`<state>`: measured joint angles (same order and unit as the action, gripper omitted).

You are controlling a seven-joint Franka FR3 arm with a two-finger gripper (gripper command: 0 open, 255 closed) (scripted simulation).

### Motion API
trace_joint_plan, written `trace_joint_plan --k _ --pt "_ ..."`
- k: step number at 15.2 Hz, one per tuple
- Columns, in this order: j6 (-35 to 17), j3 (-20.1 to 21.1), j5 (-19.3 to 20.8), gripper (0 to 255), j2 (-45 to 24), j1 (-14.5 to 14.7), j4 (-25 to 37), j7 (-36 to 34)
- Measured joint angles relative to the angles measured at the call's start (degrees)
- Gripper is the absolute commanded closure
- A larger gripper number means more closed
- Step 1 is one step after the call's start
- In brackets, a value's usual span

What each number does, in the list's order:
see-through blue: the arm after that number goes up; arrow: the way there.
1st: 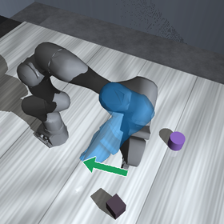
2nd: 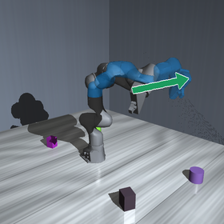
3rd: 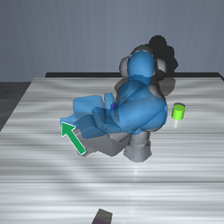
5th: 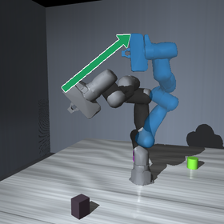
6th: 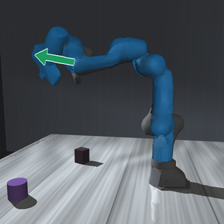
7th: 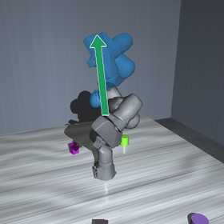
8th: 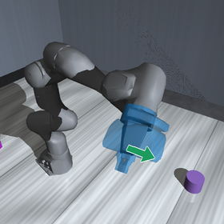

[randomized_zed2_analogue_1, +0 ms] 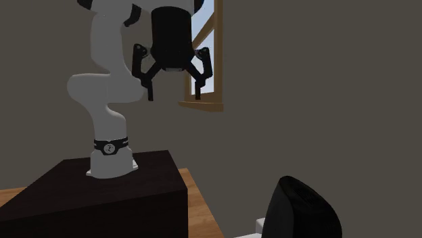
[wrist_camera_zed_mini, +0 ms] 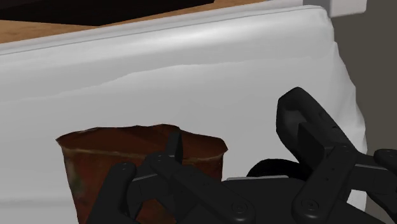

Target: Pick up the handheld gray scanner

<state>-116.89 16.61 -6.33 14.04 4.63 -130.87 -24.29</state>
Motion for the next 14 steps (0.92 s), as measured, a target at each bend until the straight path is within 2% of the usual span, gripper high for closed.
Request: trace_joint_plan --k 8,14 --pt "-7.6 4.1 6.5 0 -17.3 1.5 10.2 -10.7" --pt "-10.3 4.2 13.3 0 -31.2 5.2 21.0 -18.9"
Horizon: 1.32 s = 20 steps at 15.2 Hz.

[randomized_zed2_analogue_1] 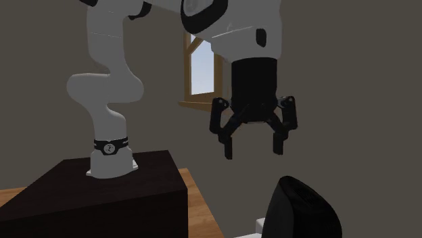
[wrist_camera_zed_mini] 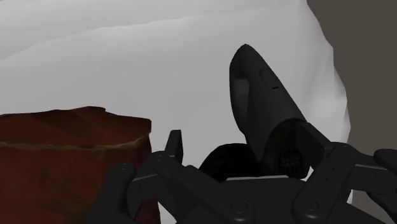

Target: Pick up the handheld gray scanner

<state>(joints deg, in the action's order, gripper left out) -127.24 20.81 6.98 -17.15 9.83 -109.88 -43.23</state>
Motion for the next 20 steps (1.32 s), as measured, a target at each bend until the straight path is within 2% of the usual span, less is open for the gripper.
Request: trace_joint_plan --k 7,14,15,20 --pt "1.1 -2.1 5.4 0 -14.6 5.3 15.6 -5.7" --pt "-1.9 -2.9 6.6 0 -18.1 6.1 16.0 -6.6" --pt "-2.2 -2.9 6.7 255 -18.3 6.0 15.8 -6.6" --pt "-2.5 -3.0 6.8 255 -18.4 6.1 15.8 -6.6"
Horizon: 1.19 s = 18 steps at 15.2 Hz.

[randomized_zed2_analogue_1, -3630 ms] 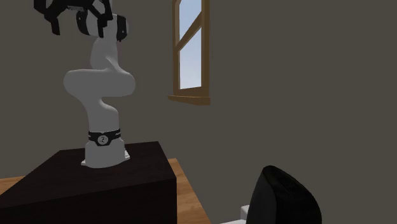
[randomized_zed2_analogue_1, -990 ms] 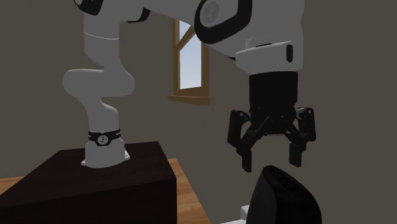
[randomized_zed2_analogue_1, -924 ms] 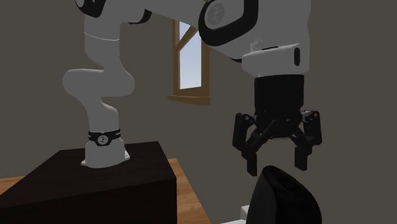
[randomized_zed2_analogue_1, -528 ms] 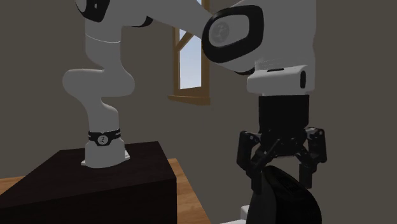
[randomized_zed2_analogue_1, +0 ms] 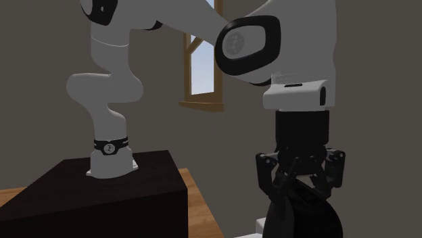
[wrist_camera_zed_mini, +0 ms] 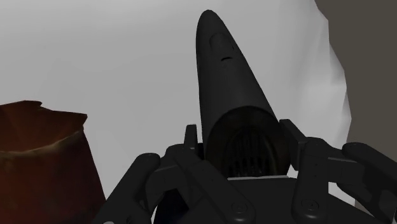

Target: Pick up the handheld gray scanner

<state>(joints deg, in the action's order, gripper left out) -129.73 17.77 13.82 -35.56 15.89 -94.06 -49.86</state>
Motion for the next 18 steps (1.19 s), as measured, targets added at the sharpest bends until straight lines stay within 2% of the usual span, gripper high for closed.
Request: trace_joint_plan --k 6,18 --pt "0.3 0.1 -0.1 255 0.2 -0.1 0.0 0.1" --pt "6.9 1.3 -2.0 255 4.7 -0.7 2.1 1.2"
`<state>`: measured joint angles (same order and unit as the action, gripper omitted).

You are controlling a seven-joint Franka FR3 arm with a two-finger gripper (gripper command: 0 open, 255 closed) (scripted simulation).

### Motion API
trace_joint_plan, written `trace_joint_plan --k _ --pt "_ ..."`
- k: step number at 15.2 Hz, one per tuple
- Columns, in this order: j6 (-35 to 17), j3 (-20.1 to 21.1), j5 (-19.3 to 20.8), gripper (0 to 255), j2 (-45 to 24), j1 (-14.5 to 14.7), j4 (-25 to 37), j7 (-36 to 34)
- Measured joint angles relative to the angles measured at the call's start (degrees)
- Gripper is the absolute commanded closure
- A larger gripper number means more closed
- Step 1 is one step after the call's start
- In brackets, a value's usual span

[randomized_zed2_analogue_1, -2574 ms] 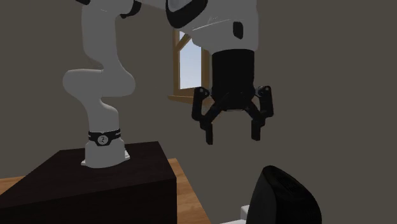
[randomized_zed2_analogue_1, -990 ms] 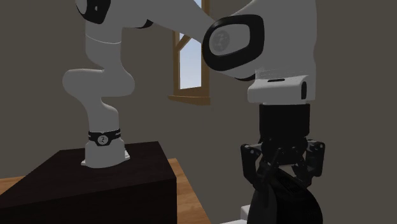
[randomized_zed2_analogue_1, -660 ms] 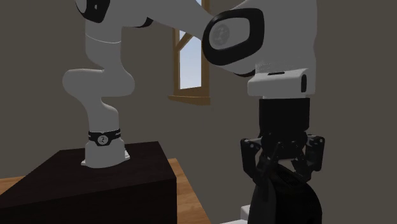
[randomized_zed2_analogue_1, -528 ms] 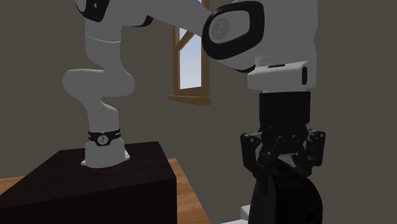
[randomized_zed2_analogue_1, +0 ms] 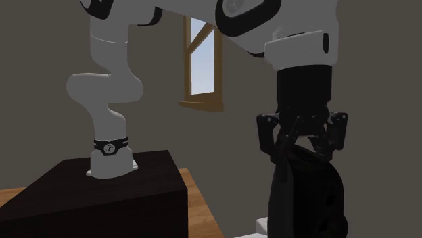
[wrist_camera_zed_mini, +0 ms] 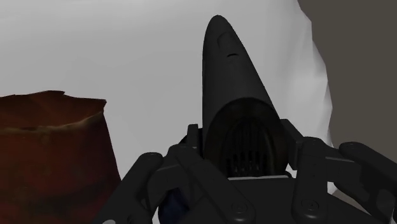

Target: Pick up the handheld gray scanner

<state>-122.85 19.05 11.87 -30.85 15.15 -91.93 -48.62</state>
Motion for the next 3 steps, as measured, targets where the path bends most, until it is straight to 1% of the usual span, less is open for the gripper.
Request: trace_joint_plan --k 3 --pt "1.3 0.2 -0.3 255 0.8 -0.1 0.6 0.2"
